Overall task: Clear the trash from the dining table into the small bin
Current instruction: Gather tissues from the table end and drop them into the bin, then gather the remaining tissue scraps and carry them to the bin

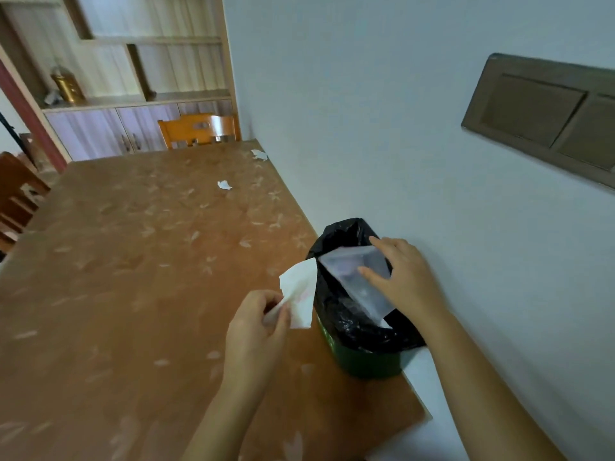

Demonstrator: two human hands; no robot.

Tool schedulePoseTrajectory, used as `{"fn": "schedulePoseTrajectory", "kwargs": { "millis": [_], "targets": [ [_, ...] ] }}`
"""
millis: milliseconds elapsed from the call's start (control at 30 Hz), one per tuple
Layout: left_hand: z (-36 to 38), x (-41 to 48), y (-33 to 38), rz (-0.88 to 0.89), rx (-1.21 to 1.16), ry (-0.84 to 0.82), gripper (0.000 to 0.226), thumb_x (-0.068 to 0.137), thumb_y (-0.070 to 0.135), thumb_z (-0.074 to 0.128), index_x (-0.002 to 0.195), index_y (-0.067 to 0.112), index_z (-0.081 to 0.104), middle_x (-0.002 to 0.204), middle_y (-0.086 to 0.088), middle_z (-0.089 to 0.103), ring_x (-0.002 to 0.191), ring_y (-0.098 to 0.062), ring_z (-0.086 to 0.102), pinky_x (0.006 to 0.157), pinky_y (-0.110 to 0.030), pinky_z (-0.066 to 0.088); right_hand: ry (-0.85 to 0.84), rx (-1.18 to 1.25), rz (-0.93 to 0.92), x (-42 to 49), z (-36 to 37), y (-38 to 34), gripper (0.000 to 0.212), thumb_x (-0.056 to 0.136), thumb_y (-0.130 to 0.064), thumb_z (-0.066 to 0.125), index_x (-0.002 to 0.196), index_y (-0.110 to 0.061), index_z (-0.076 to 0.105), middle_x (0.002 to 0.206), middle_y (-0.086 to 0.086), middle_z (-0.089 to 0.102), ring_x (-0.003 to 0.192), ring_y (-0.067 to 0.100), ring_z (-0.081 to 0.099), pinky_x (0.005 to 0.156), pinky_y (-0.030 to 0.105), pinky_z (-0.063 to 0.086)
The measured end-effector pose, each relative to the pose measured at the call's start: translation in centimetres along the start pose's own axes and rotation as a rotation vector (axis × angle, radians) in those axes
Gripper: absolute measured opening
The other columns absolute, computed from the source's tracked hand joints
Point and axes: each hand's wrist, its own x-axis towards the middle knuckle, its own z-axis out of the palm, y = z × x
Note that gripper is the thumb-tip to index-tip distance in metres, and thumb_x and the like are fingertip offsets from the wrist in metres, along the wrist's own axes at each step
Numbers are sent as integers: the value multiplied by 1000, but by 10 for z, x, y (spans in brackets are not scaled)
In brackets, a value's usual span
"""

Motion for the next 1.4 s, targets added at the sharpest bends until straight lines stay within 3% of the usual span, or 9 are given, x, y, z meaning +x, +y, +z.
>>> {"fn": "schedulePoseTrajectory", "kwargs": {
  "millis": [133, 300, 433, 533, 733, 900, 1000, 1233, 1400],
  "targets": [
    [17, 12, 6, 16, -25, -25, 14, 83, 13, 60, 83, 26, 56, 81, 16, 58, 82, 10, 51, 62, -2, 36, 47, 11, 16, -23, -6, 11, 53, 84, -37, 58, 131, -22, 42, 133, 4, 47, 122, 23, 39, 101, 38, 35],
    [48, 27, 20, 97, 30, -66, 15, 84, 12, 60, 83, 26, 53, 76, 22, 49, 73, -2, 48, 60, -13, 32, 137, 55, 52, -61, -16, 22, 45, 84, -33, 59, 126, -21, 48, 130, 2, 51, 120, 19, 42, 96, 25, 30],
    [73, 40, 24, 169, 110, -114, 11, 84, 12, 59, 77, 18, 54, 70, 10, 52, 70, -15, 51, 57, -24, 34, 173, 57, 75, -87, -20, 29, 43, 83, -28, 62, 123, -19, 52, 126, 2, 54, 117, 17, 44, 95, 22, 29],
    [92, 48, 26, 152, 124, -145, 6, 86, 14, 57, 81, 11, 59, 69, 5, 55, 64, -14, 51, 52, -25, 35, 167, 59, 91, -99, -20, 32, 42, 82, -26, 62, 123, -19, 52, 125, 2, 54, 117, 16, 45, 95, 20, 29],
    [108, 42, 27, 213, 174, -281, 23, 88, 31, 56, 97, 11, 63, 81, 1, 60, 76, -17, 55, 62, -27, 43, 175, 55, 95, -110, -23, 32, 42, 82, -26, 62, 123, -19, 52, 124, 2, 55, 116, 18, 46, 96, 25, 33],
    [79, 13, 25, 318, 302, -217, 21, 86, 24, 59, 100, 9, 65, 93, -7, 65, 85, -23, 56, 67, -26, 40, 133, 76, 80, -115, -20, 23, 41, 84, -26, 60, 124, -21, 51, 129, -1, 52, 120, 14, 43, 94, 21, 31],
    [49, -14, 23, 349, 392, -159, 17, 80, 15, 67, 92, 4, 67, 88, -12, 67, 78, -30, 60, 63, -33, 46, 118, 105, 27, -118, -16, 8, 38, 85, -23, 60, 122, -17, 53, 126, 1, 54, 119, 12, 42, 92, 19, 31],
    [-20, -82, -5, 109, 578, -59, 18, 72, 10, 72, 87, 2, 69, 90, -15, 68, 80, -35, 62, 66, -43, 51, 26, 94, -183, -132, 14, -34, 34, 83, -18, 62, 116, -11, 57, 119, 8, 58, 116, 22, 49, 96, 34, 40],
    [-63, -122, -20, -55, 663, 14, 20, 70, 7, 74, 88, 1, 69, 90, -17, 69, 82, -37, 63, 68, -47, 51, -109, 81, -310, -146, 44, -65, 34, 83, -20, 62, 116, -12, 58, 119, 7, 59, 115, 22, 50, 97, 34, 39]
  ]
}}
